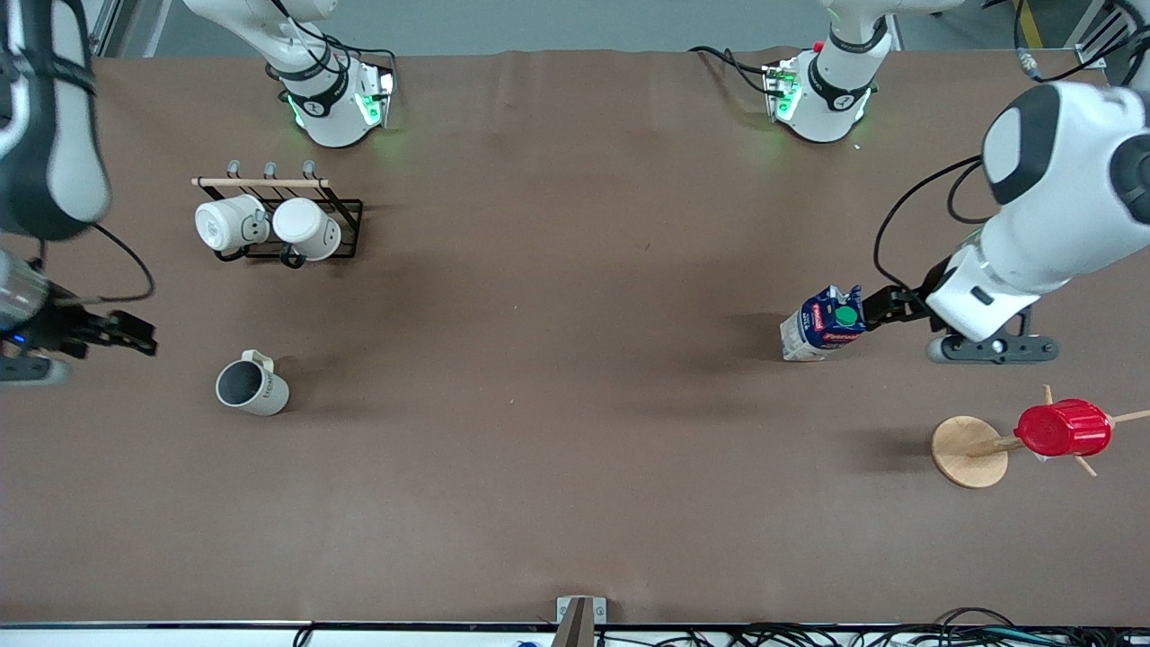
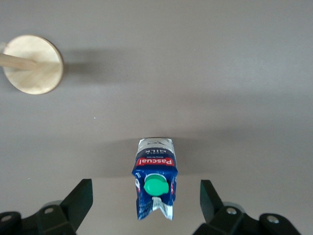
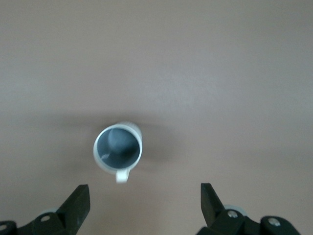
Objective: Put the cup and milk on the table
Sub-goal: 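Grasp the white mug with the right gripper while the left gripper grasps the carton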
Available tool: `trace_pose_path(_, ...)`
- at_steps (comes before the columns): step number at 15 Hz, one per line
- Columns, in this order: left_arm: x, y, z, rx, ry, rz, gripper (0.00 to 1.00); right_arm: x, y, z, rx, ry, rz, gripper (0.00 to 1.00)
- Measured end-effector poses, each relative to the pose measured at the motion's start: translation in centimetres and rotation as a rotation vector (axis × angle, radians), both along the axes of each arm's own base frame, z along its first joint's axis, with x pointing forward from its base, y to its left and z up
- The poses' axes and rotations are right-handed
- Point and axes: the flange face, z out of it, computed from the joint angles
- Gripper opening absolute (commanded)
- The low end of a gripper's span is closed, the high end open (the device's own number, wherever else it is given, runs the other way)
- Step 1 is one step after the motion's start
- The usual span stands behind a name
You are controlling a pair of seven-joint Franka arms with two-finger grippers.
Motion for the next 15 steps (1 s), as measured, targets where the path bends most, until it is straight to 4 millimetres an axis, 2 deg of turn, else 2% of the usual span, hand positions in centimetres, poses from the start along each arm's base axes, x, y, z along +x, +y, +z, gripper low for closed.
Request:
trace_pose_path(3,-0.8,0.1,-3.2,0.004,0.019,0.000,0.96,-0.1,0.2,-7.9,-0.008,0.014,0.023,1.00)
trace_pose_path(5,-1.5,0.0,-5.0,0.006,0.033,-0.002,0.96,0.2,0.2,-11.3,-0.007,0.027,0.053,1.00)
trace_pose_path(7,-2.3,-0.2,-6.7,0.009,0.049,-0.007,0.95,0.4,0.2,-13.9,0.005,0.034,0.065,1.00)
trace_pose_path(8,-2.6,-0.2,-7.3,0.011,0.059,-0.008,0.95,0.3,0.2,-14.9,0.006,0.037,0.074,0.92)
trace_pose_path(9,-2.9,-0.2,-7.8,0.012,0.068,-0.009,0.95,0.2,0.2,-15.6,0.005,0.036,0.083,0.81)
trace_pose_path(12,-3.6,-0.2,-9.3,0.013,0.067,-0.009,0.95,-0.3,0.4,-17.0,0.004,0.029,0.093,0.23)
trace_pose_path(13,-3.9,-0.1,-9.8,0.013,0.064,-0.009,0.94,-0.5,0.5,-17.2,0.004,0.030,0.095,0.06)
trace_pose_path(14,-4.1,-0.1,-10.3,0.013,0.063,-0.008,0.94,-0.5,0.6,-17.3,0.008,0.030,0.091,0.00)
trace_pose_path(15,-4.4,-0.1,-10.8,0.014,0.064,-0.008,0.94,-0.5,0.6,-17.3,0.020,0.026,0.078,0.00)
